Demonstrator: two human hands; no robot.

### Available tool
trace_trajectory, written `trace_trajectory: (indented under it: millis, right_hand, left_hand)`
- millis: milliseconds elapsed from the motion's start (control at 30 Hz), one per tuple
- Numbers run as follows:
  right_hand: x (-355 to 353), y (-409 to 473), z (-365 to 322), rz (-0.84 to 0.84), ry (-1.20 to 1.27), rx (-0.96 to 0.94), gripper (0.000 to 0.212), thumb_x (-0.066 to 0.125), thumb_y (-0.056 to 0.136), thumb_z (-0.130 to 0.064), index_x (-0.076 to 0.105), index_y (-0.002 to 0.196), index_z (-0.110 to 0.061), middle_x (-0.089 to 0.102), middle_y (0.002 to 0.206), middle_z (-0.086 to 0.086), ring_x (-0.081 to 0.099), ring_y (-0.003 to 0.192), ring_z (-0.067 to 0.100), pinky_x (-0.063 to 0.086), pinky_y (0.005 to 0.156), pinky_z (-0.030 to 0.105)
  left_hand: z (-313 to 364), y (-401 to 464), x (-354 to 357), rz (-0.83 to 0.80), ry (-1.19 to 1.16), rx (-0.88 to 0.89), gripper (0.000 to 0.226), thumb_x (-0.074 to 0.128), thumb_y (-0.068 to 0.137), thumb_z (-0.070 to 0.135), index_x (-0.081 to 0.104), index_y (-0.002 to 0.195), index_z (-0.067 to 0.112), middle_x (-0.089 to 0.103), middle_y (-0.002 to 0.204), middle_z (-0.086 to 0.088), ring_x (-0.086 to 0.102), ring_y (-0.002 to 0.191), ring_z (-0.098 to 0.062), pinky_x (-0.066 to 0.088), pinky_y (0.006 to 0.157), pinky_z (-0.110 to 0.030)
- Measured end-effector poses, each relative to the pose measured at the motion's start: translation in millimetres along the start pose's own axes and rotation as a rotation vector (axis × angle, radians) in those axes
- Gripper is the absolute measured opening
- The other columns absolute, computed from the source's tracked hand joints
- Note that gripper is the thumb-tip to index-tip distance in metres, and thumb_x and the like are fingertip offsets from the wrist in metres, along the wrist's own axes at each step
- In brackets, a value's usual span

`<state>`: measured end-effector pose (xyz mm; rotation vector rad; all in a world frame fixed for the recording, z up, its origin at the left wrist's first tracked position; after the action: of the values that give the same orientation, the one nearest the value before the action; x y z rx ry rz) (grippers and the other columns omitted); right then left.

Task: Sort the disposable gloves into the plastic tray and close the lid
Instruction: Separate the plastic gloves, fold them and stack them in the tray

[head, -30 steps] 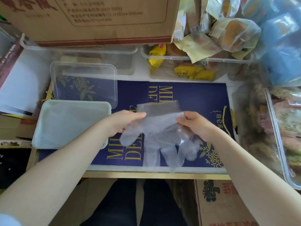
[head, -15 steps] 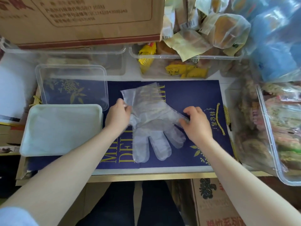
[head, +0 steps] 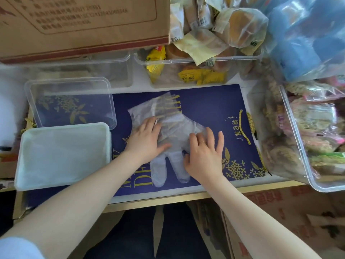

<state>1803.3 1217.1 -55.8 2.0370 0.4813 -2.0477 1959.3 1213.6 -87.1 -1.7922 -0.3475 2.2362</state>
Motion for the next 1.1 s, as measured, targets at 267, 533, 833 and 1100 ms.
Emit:
trace_trajectory:
  millis: [267,533,833,1100]
  right_hand:
    - [-7,7,2,0.153,-0.077,-0.281,0.013,0.050,0.079,-0.007,0.061,0.085,-0.008,0.062,0.089,0.009,0.059,0.079,0.028,0.042,0.086,0.038]
    - [3,-1,-9,-0.020,0.042,-0.424,0.046,0.040,0.090,-0.034,0.053,0.126,-0.008,0.047,0.140,0.012,0.043,0.130,0.030,0.032,0.107,0.040]
    - [41,-2,36,-0.274,-0.095,-0.154,0.080,0.008,0.094,-0.060,0.043,0.138,-0.004,0.044,0.143,0.016,0.044,0.131,0.031,0.015,0.110,0.044]
    - [1,88,0,-0.191,0.319,-0.074,0.052,0.049,0.093,-0.034,0.040,0.136,-0.005,0.036,0.144,0.015,0.035,0.130,0.035,0.027,0.107,0.043]
  left_hand:
    - [-3,-1,15,-0.027,0.107,0.039,0.092,0.037,0.083,0.069,0.004,0.150,0.016,-0.001,0.157,-0.009,-0.002,0.144,-0.027,0.008,0.115,-0.041]
    - [-6,-3,24,0.007,0.090,-0.039,0.102,-0.001,0.071,0.080,-0.017,0.146,0.013,-0.027,0.152,-0.007,-0.019,0.143,-0.022,-0.013,0.112,-0.033]
    - [-7,-4,24,0.092,0.085,-0.058,0.096,-0.007,0.072,0.075,-0.025,0.139,0.008,-0.032,0.146,-0.009,-0.030,0.135,-0.018,-0.015,0.113,-0.035]
    - [-6,-5,22,0.125,0.065,-0.051,0.097,-0.006,0.070,0.075,-0.023,0.139,0.010,-0.030,0.147,-0.008,-0.029,0.136,-0.020,-0.022,0.110,-0.032]
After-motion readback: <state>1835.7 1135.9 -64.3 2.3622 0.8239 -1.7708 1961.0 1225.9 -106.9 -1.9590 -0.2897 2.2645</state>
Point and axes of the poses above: each hand's wrist, its own y-axis towards the middle knuckle, its own x-axis out of the palm, z = x × y, the point moved 8 cm from there along y, towards the middle knuckle
